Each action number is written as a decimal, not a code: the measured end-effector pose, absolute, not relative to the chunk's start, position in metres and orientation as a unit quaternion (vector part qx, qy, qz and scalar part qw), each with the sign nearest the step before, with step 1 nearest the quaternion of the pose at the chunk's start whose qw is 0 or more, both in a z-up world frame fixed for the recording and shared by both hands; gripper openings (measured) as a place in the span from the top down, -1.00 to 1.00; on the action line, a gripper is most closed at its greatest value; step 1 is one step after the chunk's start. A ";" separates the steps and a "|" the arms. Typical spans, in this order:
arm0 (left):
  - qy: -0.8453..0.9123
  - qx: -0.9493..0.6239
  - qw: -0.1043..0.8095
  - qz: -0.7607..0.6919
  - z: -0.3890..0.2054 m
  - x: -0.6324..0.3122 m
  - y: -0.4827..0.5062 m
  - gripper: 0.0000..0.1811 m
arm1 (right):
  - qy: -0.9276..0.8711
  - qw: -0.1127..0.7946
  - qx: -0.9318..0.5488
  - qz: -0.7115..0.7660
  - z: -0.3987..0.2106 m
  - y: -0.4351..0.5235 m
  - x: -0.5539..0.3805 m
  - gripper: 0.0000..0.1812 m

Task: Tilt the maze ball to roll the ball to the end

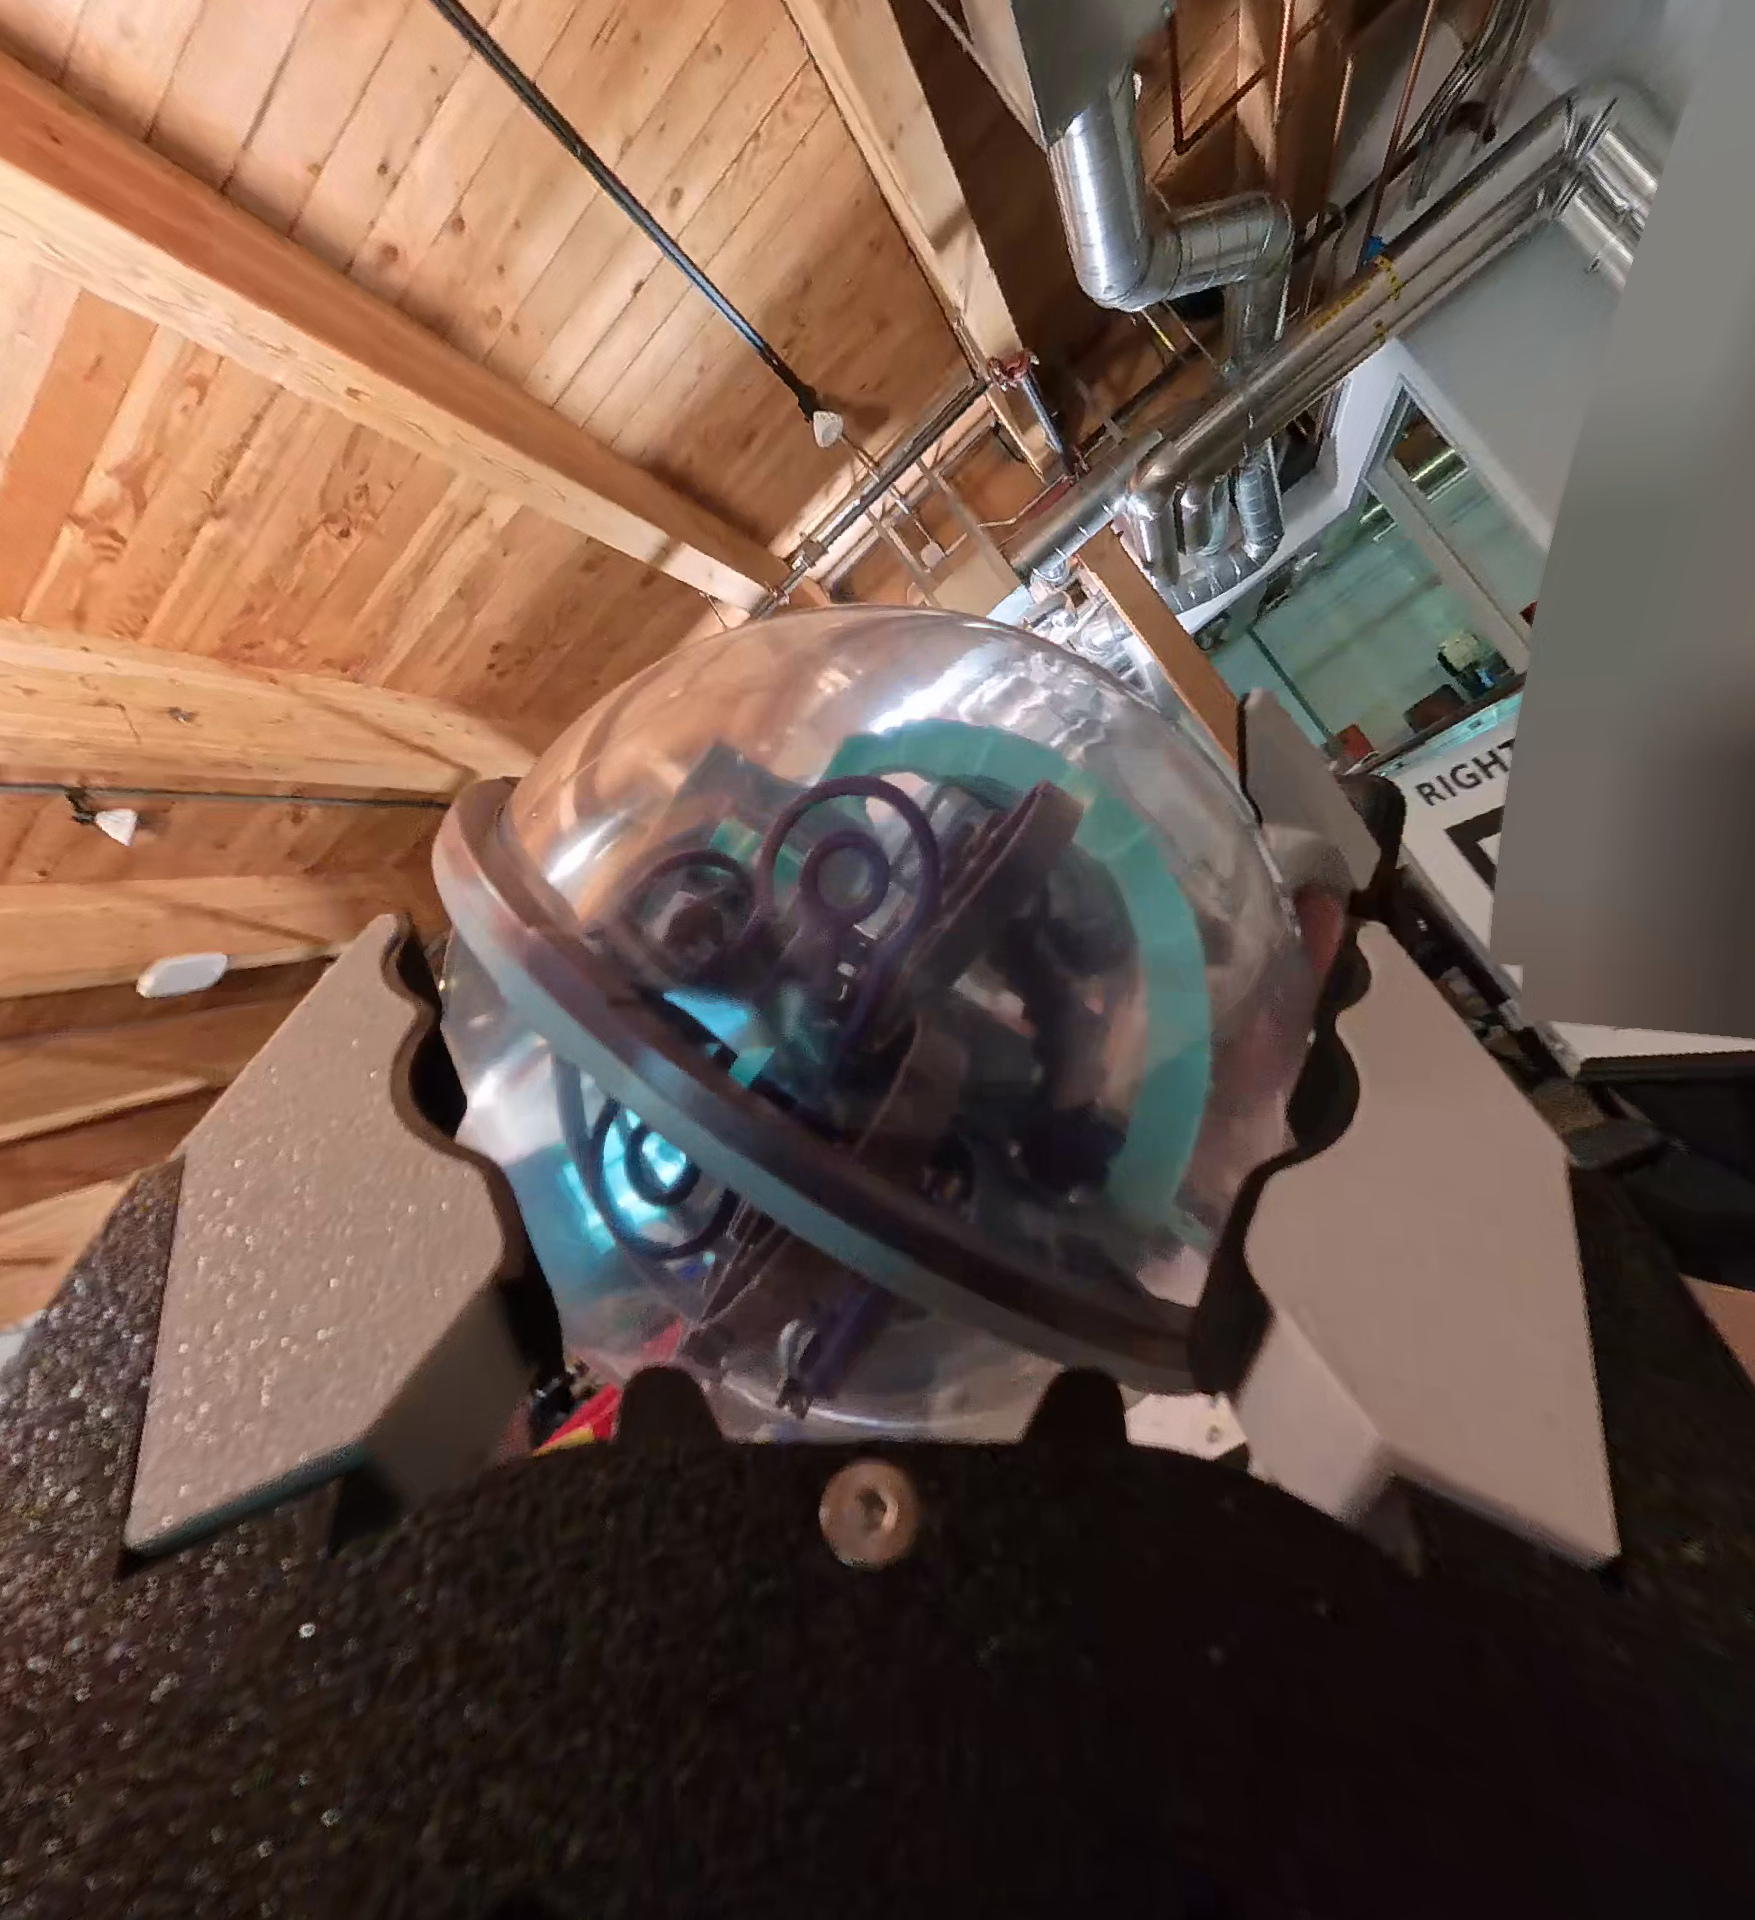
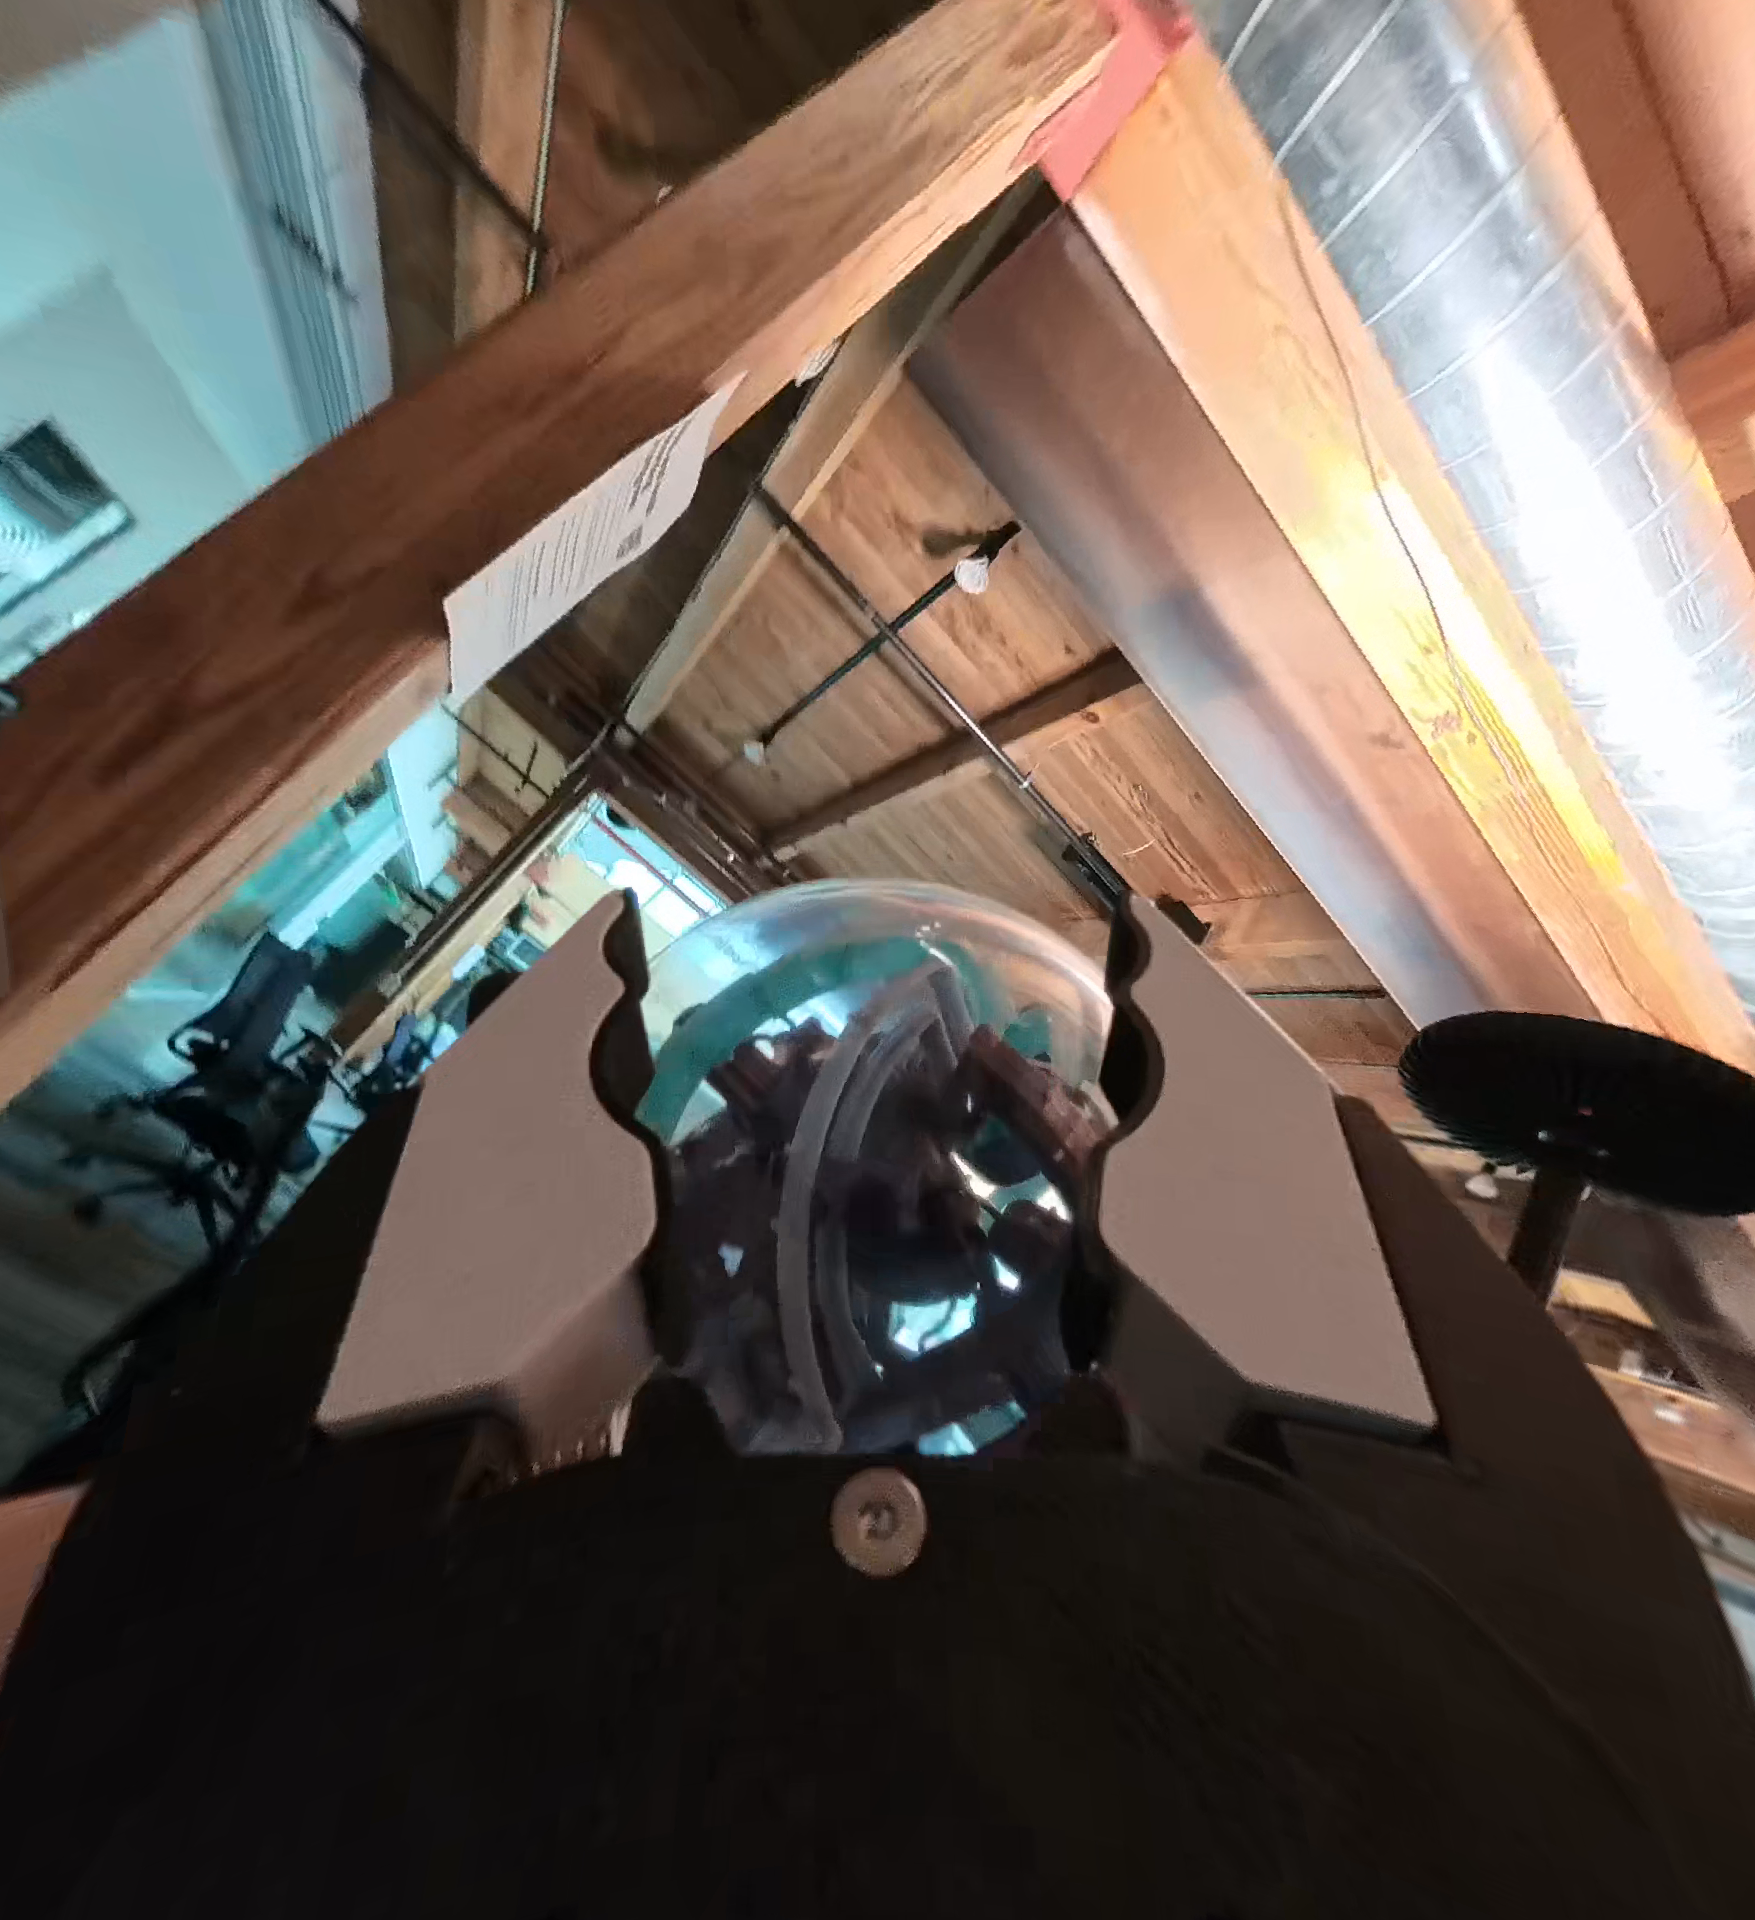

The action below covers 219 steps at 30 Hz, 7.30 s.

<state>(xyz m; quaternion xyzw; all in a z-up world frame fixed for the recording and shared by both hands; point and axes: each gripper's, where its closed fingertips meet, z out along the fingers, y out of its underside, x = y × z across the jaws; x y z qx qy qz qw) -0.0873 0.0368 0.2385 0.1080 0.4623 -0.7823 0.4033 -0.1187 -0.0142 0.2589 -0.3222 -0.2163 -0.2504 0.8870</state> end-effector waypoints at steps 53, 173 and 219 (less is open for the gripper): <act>0.304 0.164 0.532 -0.773 0.200 -0.103 0.054 -0.62 | -0.076 0.958 -0.269 -0.069 0.253 -0.026 -0.063 -0.17; 0.386 0.003 0.327 -0.863 0.283 -0.048 0.060 -0.74 | -0.134 0.888 -0.378 -0.226 0.317 0.014 -0.076 -0.31; 0.542 0.108 0.414 -0.723 0.206 -0.055 0.016 -0.74 | -0.138 0.889 -0.409 -0.152 0.233 0.005 -0.057 -0.52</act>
